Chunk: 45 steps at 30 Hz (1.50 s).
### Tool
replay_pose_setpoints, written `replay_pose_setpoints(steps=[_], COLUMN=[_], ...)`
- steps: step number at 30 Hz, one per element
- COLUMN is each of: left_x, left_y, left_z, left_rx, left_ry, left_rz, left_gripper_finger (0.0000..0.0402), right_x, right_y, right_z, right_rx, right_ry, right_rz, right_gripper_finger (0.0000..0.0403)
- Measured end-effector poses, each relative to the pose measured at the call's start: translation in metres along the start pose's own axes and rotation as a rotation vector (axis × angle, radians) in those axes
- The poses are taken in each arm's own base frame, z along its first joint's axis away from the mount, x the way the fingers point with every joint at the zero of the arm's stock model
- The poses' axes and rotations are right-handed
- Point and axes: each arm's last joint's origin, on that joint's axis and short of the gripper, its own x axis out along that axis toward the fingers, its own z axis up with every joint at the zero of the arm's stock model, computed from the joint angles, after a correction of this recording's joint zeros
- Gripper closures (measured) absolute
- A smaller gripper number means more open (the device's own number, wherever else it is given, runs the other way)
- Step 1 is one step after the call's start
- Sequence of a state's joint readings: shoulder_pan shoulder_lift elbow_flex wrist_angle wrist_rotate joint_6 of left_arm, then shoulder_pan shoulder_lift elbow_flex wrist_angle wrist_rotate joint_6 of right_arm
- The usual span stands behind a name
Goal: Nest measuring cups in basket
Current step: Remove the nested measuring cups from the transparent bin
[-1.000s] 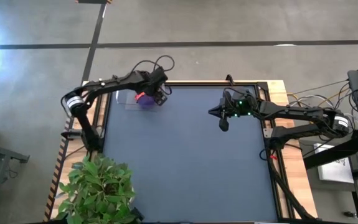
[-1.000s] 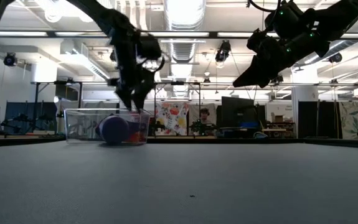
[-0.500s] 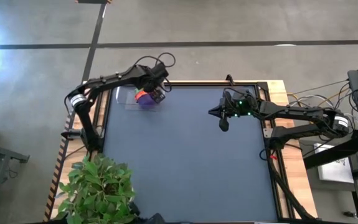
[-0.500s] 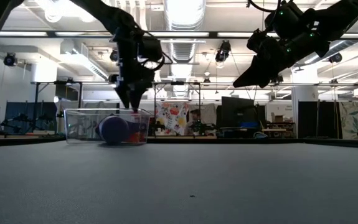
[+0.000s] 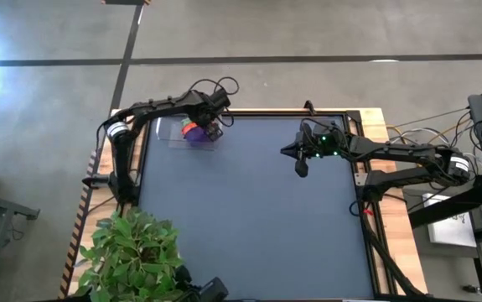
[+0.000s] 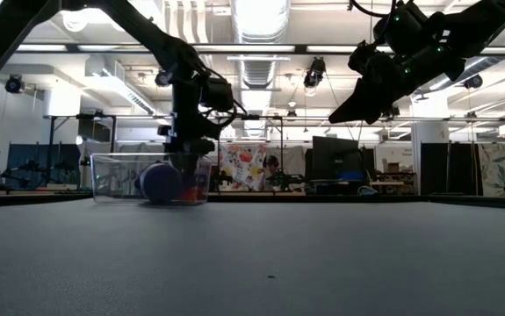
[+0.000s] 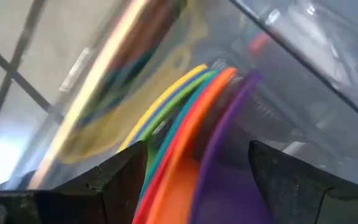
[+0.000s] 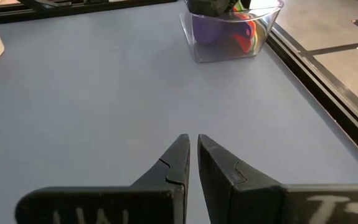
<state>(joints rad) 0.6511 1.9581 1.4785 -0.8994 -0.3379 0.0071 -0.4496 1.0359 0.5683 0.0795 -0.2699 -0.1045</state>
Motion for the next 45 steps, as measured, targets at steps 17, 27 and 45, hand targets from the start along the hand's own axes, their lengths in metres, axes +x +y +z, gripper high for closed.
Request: replay_pose_setpoints(steps=[17, 27, 45], left_x=[0.001, -0.005, -0.006], left_y=[0.001, -0.005, -0.005], left_z=[-0.004, -0.001, -0.001], left_rx=[0.041, 0.030, 0.126], left_ry=[0.051, 0.043, 0.028], left_rz=[-0.026, -0.299, -0.272], left_gripper_finger=[0.0185, 0.0337, 0.0377], right_x=[0.000, 0.000, 0.000], right_y=[0.000, 0.000, 0.000], right_z=[0.000, 0.000, 0.000], right_rx=[0.007, 0.008, 0.008], right_ry=[0.000, 0.000, 0.000], right_rz=[0.000, 0.000, 0.000], right_gripper_finger=[0.0381, 0.0381, 0.0381])
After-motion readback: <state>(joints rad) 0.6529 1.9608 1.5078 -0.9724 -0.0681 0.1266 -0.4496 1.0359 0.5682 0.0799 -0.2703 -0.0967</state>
